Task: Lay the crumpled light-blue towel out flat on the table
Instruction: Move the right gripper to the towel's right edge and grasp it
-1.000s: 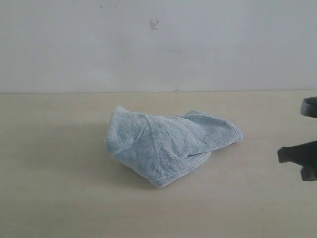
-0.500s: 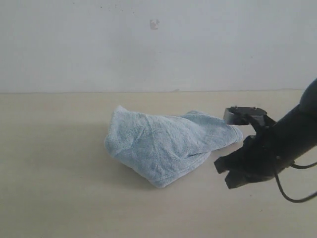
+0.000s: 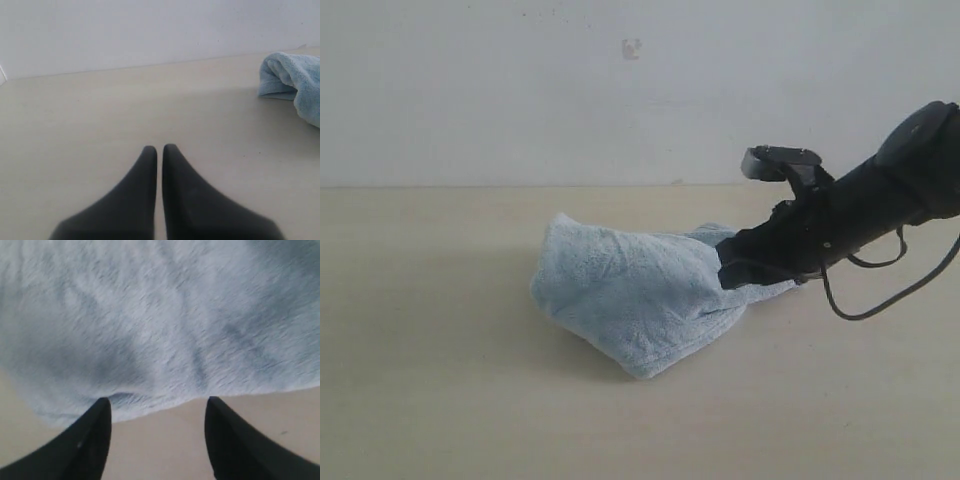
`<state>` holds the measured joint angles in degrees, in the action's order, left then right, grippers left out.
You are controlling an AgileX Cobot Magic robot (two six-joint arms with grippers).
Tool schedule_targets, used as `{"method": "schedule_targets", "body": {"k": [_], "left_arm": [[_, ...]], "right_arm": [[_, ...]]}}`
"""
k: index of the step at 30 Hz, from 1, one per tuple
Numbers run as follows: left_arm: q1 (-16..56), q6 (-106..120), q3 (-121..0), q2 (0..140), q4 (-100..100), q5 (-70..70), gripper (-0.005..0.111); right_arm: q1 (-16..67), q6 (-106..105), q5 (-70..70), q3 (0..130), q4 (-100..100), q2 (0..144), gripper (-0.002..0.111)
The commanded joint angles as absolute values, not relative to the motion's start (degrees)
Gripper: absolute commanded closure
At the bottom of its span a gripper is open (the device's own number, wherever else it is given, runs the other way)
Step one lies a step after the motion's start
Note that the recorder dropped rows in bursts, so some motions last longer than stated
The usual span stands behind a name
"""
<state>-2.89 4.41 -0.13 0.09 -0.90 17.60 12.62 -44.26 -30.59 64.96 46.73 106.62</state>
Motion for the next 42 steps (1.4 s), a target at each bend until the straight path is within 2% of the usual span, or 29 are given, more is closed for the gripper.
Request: {"method": "schedule_targets", "body": {"k": [1, 7, 10, 13, 21, 26, 29, 33, 34, 42], "left_arm": [[-2.7, 4.4, 0.0, 0.0, -0.4, 16.8, 0.103], [-2.7, 4.4, 0.0, 0.0, -0.4, 16.8, 0.103], [-2.7, 4.4, 0.0, 0.0, -0.4, 16.8, 0.103], [-2.7, 4.4, 0.0, 0.0, -0.4, 16.8, 0.103], [-2.7, 4.4, 0.0, 0.0, -0.4, 16.8, 0.103], [-2.7, 4.4, 0.0, 0.0, -0.4, 16.8, 0.103], [-2.7, 4.4, 0.0, 0.0, -0.4, 16.8, 0.103], [-2.7, 4.4, 0.0, 0.0, -0.4, 16.8, 0.103], [-2.7, 4.4, 0.0, 0.0, -0.4, 16.8, 0.103], [-2.7, 4.4, 0.0, 0.0, -0.4, 16.8, 0.103]], "right_arm": [[11.1, -38.9, -19.4, 65.3, 44.7, 106.7, 0.053], [5.8, -35.3, -17.1, 67.0, 44.7, 110.7, 0.053], [0.9, -35.0, -28.2, 73.4, 46.9, 115.8, 0.053], [-4.0, -43.1, -46.6, 82.5, 58.7, 125.0, 0.053], [-4.1, -48.1, -42.7, 83.0, 60.9, 130.4, 0.053], [-4.0, -54.0, -46.6, 83.0, 63.4, 130.5, 0.054], [-4.0, -64.0, -54.3, 83.0, 66.9, 130.5, 0.068], [-3.4, -66.8, -59.3, 83.0, 67.9, 129.7, 0.104], [-3.0, -66.8, -60.0, 83.0, 67.9, 129.3, 0.109], [0.7, -68.0, -66.5, 83.0, 69.9, 119.1, 0.108]]}}
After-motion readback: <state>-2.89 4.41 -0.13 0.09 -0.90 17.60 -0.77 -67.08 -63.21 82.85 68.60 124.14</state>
